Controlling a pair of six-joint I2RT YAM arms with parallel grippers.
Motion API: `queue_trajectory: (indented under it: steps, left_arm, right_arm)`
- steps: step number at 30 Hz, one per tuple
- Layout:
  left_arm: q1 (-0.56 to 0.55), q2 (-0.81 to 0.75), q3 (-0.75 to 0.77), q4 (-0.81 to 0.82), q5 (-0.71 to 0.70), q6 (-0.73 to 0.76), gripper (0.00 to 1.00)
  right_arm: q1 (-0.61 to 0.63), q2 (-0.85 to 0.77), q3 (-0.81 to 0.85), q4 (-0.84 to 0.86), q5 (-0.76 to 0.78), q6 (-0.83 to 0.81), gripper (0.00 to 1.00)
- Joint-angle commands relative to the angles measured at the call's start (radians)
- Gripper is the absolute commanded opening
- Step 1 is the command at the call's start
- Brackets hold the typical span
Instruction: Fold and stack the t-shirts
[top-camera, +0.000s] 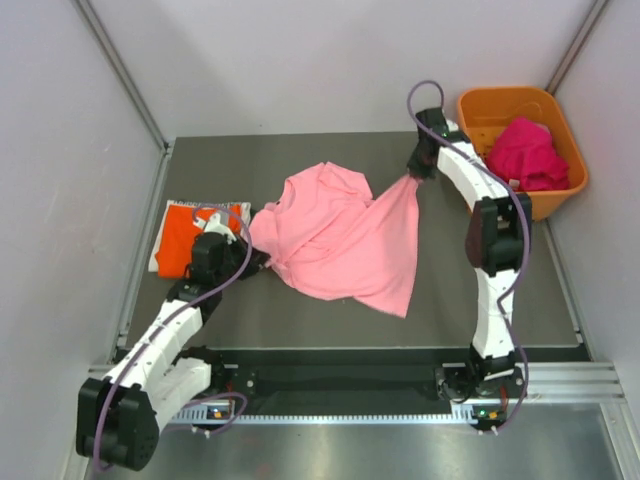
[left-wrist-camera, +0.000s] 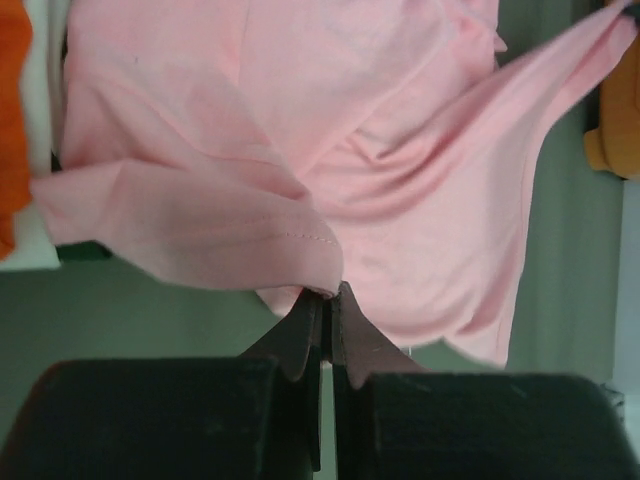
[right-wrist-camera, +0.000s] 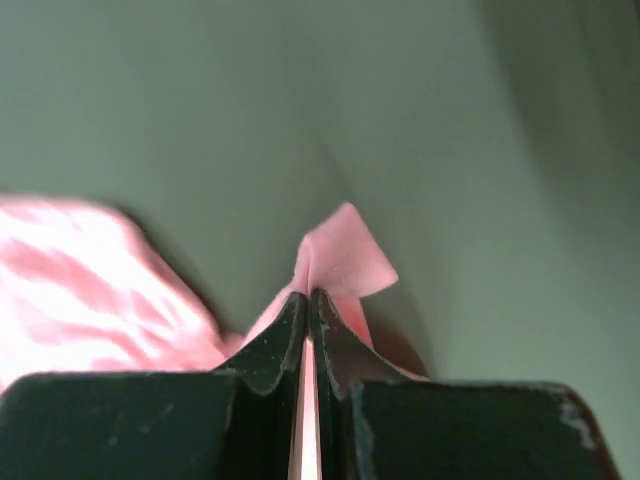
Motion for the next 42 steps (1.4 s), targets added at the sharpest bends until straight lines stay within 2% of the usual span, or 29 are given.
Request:
queue_trajectory:
  steps: [1, 3, 5, 6, 7, 8, 9, 12, 13, 14, 15, 17, 18, 24, 27, 29, 30, 33, 34, 36, 39, 42]
  left_arm:
    - [-0.038, 0.006, -0.111, 0.160, 0.051, -0.119, 0.00]
    - [-0.073, 0.012, -0.147, 0.238, 0.030, -0.149, 0.00]
    - [-0.119, 0.041, -0.165, 0.274, -0.028, -0.173, 0.00]
    - [-0.176, 0.055, -0.164, 0.288, -0.047, -0.173, 0.00]
    - [-0.205, 0.093, -0.153, 0.297, -0.063, -0.167, 0.04]
    - [-0.228, 0.114, -0.138, 0.285, -0.089, -0.146, 0.05]
    - [-0.257, 0.136, -0.095, 0.268, -0.103, -0.137, 0.05]
    - [-0.261, 0.170, -0.032, 0.159, -0.177, -0.109, 0.17]
    - [-0.261, 0.153, -0.026, 0.144, -0.215, -0.100, 0.25]
    - [-0.261, 0.138, -0.023, 0.118, -0.235, -0.086, 0.42]
    - [-0.259, 0.123, -0.021, 0.110, -0.279, -0.081, 0.51]
    - [-0.261, 0.069, -0.026, 0.104, -0.310, -0.077, 0.62]
    - [-0.259, 0.052, -0.027, 0.104, -0.338, -0.075, 0.66]
    - [-0.253, -0.051, -0.003, -0.037, -0.438, -0.049, 0.76]
    - [-0.247, -0.083, 0.006, -0.087, -0.469, -0.037, 0.76]
    - [-0.245, -0.105, 0.005, -0.099, -0.478, -0.029, 0.75]
    - [-0.245, -0.117, 0.005, -0.102, -0.478, -0.026, 0.75]
    - [-0.242, -0.126, 0.009, -0.108, -0.485, -0.017, 0.74]
    - [-0.242, -0.128, 0.012, -0.107, -0.487, -0.014, 0.73]
    - [-0.242, -0.129, 0.019, -0.113, -0.489, -0.006, 0.72]
    - [-0.242, -0.134, 0.034, -0.140, -0.502, -0.009, 0.69]
    - [-0.242, -0.163, 0.026, -0.143, -0.512, -0.008, 0.69]
  right_arm:
    - [-0.048, 0.180, 0.315, -0.151, 0.018, -0.032, 0.00]
    - [-0.064, 0.221, 0.456, -0.147, -0.002, -0.042, 0.00]
    - [-0.082, 0.217, 0.445, -0.101, -0.034, -0.073, 0.08]
    - [-0.085, 0.181, 0.393, -0.049, -0.054, -0.087, 0.18]
    - [-0.087, 0.153, 0.356, -0.023, -0.059, -0.116, 0.54]
    - [-0.085, 0.119, 0.310, 0.003, -0.054, -0.131, 0.66]
    - [-0.082, 0.043, 0.202, 0.061, -0.056, -0.148, 0.69]
    - [-0.070, -0.126, -0.027, 0.157, -0.080, -0.219, 0.74]
    - [-0.059, -0.164, -0.078, 0.165, -0.079, -0.246, 0.76]
    - [-0.053, -0.203, -0.127, 0.169, -0.074, -0.257, 0.77]
    - [-0.047, -0.281, -0.223, 0.171, -0.056, -0.265, 0.79]
    - [-0.021, -0.405, -0.336, 0.188, -0.031, -0.279, 0.91]
    - [-0.010, -0.448, -0.461, 0.215, -0.007, -0.271, 0.99]
    - [0.028, -0.713, -0.905, 0.333, -0.127, -0.176, 1.00]
    - [0.028, -0.806, -1.040, 0.355, -0.167, -0.145, 0.81]
    - [0.031, -0.847, -1.092, 0.366, -0.201, -0.127, 0.70]
    - [0.034, -0.879, -1.131, 0.366, -0.198, -0.109, 0.62]
    - [0.034, -0.903, -1.189, 0.381, -0.191, -0.096, 0.54]
    - [0.036, -0.900, -1.197, 0.386, -0.192, -0.093, 0.48]
    - [0.036, -0.886, -1.215, 0.395, -0.198, -0.089, 0.47]
    - [0.042, -0.857, -1.232, 0.410, -0.194, -0.090, 0.39]
    - [0.050, -0.832, -1.240, 0.418, -0.183, -0.090, 0.41]
